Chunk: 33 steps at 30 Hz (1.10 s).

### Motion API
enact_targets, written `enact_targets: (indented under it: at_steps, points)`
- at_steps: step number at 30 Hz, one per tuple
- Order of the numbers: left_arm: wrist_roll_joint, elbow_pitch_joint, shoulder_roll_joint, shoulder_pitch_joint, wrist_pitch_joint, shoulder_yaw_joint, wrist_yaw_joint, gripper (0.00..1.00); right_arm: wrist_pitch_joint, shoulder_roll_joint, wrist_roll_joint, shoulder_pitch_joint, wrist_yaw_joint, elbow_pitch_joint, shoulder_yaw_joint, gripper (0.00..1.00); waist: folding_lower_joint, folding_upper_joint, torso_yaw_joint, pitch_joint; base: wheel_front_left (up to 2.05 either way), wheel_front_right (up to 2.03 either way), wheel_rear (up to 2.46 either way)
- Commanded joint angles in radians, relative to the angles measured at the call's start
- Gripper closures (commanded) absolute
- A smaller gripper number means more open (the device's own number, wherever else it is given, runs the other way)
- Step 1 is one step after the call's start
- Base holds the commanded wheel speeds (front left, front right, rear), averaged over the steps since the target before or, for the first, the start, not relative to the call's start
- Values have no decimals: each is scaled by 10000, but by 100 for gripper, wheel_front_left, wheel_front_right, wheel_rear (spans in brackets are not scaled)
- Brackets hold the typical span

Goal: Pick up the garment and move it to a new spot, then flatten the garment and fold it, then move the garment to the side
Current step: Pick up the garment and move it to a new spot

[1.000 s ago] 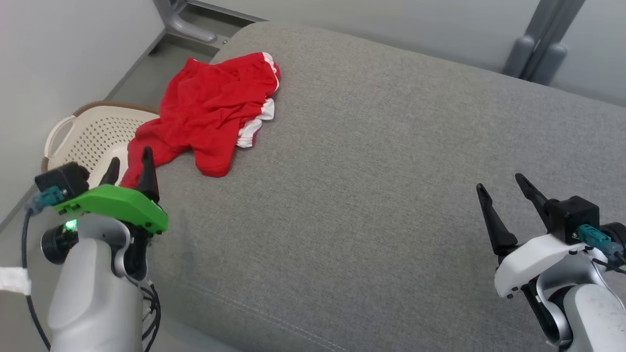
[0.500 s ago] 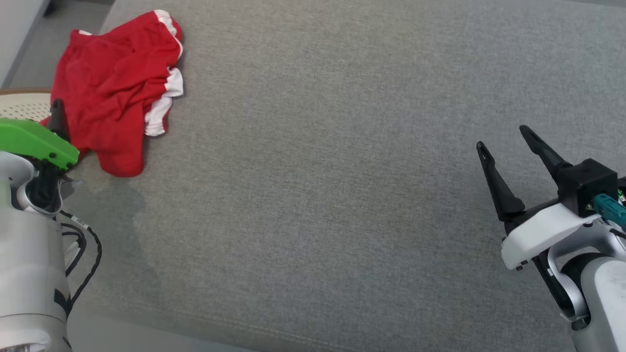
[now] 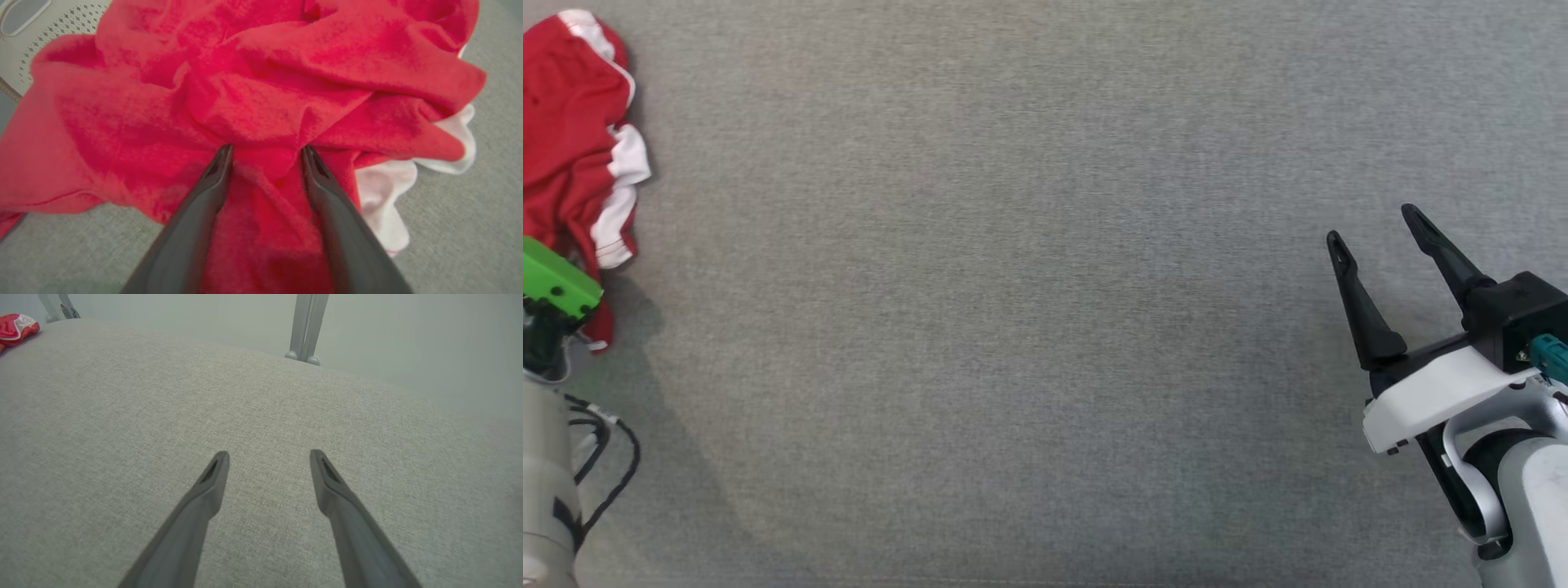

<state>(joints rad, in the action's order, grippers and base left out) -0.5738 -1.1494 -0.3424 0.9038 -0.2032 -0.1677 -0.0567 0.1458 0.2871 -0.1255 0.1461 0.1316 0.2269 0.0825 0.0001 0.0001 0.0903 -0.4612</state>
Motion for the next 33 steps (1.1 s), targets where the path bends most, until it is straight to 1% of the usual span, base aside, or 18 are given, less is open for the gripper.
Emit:
enact_targets:
  at_steps: [1, 2, 6, 10, 13, 18, 21, 26, 33]
  points:
    - [53, -219, -38, -174, -99, 58, -17, 100, -101, -73, -30, -104, -19, -72, -19, 0, -1, -1, -258, 92, 0, 0, 0]
    - [75, -276, -103, -196, -74, 98, -99, 100, -146, -112, -59, -113, -19, -144, 9, 0, -1, -1, -248, 203, 0, 0, 0]
    - [318, -205, -663, -32, 256, 339, -351, 100, -417, -268, -244, -100, -19, -543, 177, 0, -1, -1, -166, 734, 0, 0, 0]
    - [639, 259, -1051, 508, 666, 746, -590, 100, -801, -535, -344, -53, -19, -1079, 281, 0, -1, -1, -28, 1395, 0, 0, 0]
    - [977, 791, -1490, 922, 942, 1188, -653, 100, -1118, -777, -476, 38, -19, -1581, 424, 0, -1, -1, -42, 1928, 0, 0, 0]
    - [1219, 1845, -1535, 1659, 988, 1731, -718, 100, -1576, -1080, -633, 113, -19, -2300, 661, 0, -1, -1, -229, 2718, 0, 0, 0]
    - [1251, 2681, -1258, 2034, 874, 2146, -728, 100, -1826, -1254, -702, 14, -19, -2654, 656, 0, -1, -1, -437, 3109, 0, 0, 0]
    - [1167, 4149, -784, 2165, 485, 2660, -736, 100, -2102, -1474, -759, -198, -19, -2997, 528, 0, -1, -1, -893, 3529, 0, 0, 0]
    - [926, 6723, 330, 1094, 47, 3303, -656, 100, -2346, -1637, -831, -224, -19, -3266, 441, 0, -1, -1, -1900, 3826, 0, 0, 0]
